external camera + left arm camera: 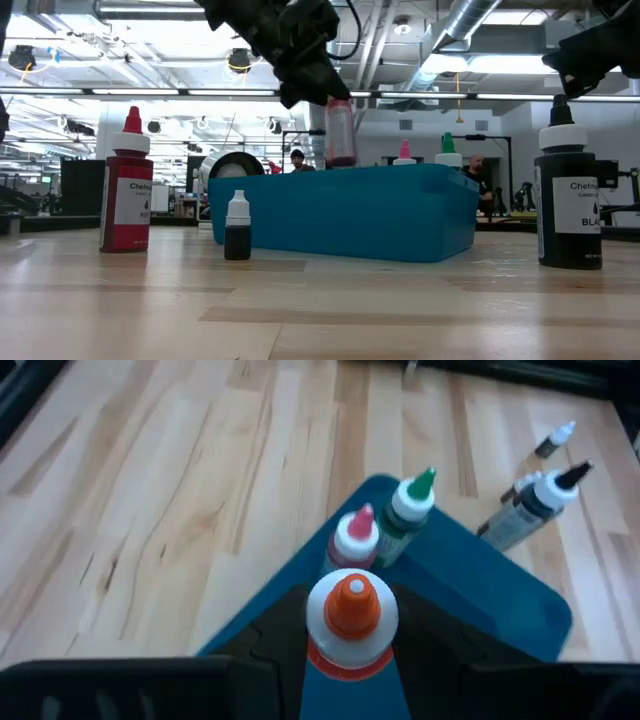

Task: Pick & Place food coloring
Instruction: Put the big orange food coloring bottle into the blue bin

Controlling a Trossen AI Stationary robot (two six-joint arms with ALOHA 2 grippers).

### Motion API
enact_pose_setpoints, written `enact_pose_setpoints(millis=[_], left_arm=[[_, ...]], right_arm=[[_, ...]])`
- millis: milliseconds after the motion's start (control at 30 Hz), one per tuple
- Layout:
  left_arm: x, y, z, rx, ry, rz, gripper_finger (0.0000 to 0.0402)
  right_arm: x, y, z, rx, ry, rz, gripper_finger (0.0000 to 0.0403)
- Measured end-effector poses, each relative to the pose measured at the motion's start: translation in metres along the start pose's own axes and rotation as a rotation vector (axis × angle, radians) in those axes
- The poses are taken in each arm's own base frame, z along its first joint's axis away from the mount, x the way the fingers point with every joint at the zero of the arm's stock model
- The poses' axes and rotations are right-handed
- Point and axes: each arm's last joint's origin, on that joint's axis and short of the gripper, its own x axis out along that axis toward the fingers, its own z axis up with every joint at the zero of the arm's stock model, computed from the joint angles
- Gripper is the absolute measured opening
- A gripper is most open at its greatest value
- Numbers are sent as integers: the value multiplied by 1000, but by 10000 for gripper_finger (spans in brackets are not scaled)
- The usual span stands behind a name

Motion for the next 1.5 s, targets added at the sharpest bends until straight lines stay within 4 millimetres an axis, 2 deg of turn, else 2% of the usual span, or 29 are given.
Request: enact_pose_setpoints(millis=[267,533,1500], left_arm=[[15,1,-2,33,-15,-7,112],[39,4,-11,37,8,-27,114],[77,10,-31,152,49,8,114]], right_arm=[[0,0,0,-2,1,0,114],[0,0,0,0,0,0,114],[0,0,0,1,0,1,114]])
